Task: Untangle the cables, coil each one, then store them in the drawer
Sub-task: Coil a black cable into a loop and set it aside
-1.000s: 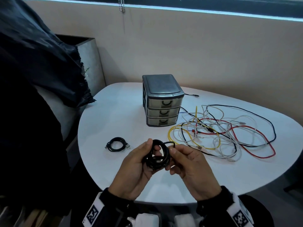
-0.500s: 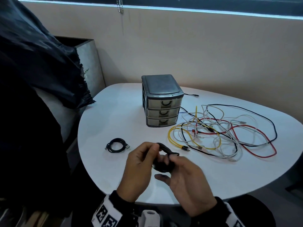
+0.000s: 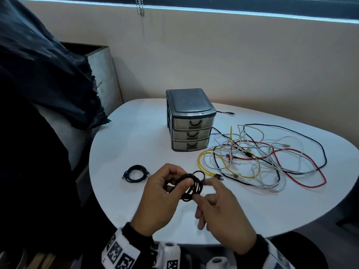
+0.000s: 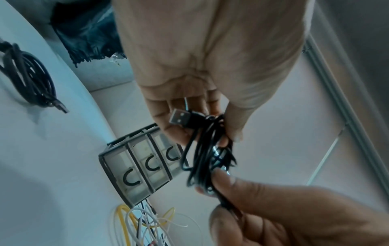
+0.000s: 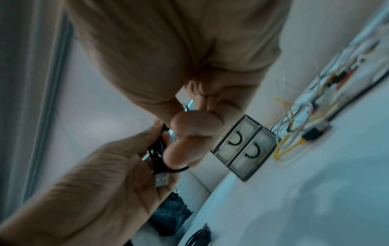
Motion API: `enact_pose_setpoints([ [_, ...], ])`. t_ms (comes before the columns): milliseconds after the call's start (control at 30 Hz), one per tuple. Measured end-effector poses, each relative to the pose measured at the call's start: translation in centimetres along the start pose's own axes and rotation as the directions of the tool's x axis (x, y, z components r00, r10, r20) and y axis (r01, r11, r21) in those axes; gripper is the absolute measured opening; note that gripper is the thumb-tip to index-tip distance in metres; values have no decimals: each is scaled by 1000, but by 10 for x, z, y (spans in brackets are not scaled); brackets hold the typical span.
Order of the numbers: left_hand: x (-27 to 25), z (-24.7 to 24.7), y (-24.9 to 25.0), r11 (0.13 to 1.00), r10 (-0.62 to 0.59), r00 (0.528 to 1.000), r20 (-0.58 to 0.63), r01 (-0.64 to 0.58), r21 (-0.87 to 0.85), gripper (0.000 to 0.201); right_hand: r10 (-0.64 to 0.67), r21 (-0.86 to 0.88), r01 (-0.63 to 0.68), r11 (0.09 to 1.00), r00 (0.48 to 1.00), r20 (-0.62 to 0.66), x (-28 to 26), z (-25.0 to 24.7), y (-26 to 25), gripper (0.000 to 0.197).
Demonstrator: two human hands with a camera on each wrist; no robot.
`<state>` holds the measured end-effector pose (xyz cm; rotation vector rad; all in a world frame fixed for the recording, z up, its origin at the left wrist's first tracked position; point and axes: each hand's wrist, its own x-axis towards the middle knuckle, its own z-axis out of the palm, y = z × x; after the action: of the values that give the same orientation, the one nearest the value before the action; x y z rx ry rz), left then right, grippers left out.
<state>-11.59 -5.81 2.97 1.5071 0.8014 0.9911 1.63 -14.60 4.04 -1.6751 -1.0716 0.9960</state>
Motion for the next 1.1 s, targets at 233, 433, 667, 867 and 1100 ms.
enact_pose_setpoints([
  [233, 8, -14, -2, 994, -47, 980, -193, 27, -108, 11, -99, -89, 105, 990, 993, 65, -14, -9, -6, 20],
  [433, 0, -4, 4, 986, -58, 996, -64, 47, -161, 10, -65, 244, 51, 968, 997, 48, 2, 4, -6, 49],
  [667, -7, -10, -3, 975, -177, 980, -87, 163, -150, 10, -197, 231, 202, 952, 979, -45, -2, 13, 6, 37],
  [867, -13, -17, -21, 942, -321, 946, -53, 313, -120, 18, -160, 168, 154, 974, 987, 22, 9, 25, 17, 44],
  [1100, -13, -30, -39, 837, -437, 899, 3, 408, -365, 56, -128, 201, 109, 974, 988, 84, 23, 44, 15, 25],
])
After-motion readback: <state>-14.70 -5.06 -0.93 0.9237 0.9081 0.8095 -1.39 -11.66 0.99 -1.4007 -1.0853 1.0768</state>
